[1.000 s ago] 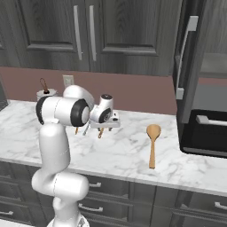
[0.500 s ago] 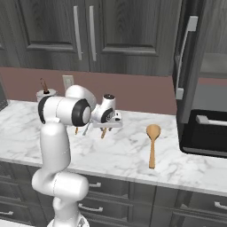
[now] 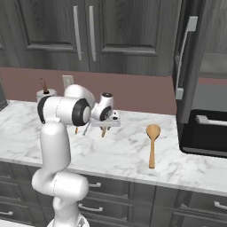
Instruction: Organize the utensils by type. Pick up the wooden spoons from the counter and place them in the open cabinet. Then pick up the metallic utensils from the counter and place them in the open drawer.
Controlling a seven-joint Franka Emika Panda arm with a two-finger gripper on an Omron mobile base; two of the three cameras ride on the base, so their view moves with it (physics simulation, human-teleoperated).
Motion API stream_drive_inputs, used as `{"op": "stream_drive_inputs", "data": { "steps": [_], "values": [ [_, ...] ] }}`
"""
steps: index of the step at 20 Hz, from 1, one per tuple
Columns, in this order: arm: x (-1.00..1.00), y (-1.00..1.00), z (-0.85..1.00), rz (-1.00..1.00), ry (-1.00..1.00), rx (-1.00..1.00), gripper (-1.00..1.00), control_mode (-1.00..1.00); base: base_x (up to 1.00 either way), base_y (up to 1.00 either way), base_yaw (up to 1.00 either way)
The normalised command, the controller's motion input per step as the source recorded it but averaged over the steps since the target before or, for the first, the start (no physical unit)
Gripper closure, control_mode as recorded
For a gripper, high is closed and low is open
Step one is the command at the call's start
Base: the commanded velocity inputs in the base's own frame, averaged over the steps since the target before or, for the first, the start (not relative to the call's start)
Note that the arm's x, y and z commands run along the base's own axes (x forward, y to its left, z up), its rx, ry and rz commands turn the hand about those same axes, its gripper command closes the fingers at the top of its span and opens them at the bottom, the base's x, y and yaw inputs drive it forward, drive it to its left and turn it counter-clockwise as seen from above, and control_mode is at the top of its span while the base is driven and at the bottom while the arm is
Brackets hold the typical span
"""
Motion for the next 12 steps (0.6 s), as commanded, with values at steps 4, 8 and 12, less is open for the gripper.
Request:
{"op": "stream_drive_inputs", "data": {
  "steps": [4,8,12],
  "values": [
    [-0.26,0.12,0.07,0.03,0.00,0.02,1.00,-1.00,0.00,0.00,0.00],
    [-0.45,-0.38,0.52,0.01,-0.13,0.08,1.00,-1.00,0.00,0.00,0.00],
    [-0.54,-0.62,0.85,0.00,-0.09,0.05,1.00,-1.00,0.00,0.00,0.00]
  ]
}}
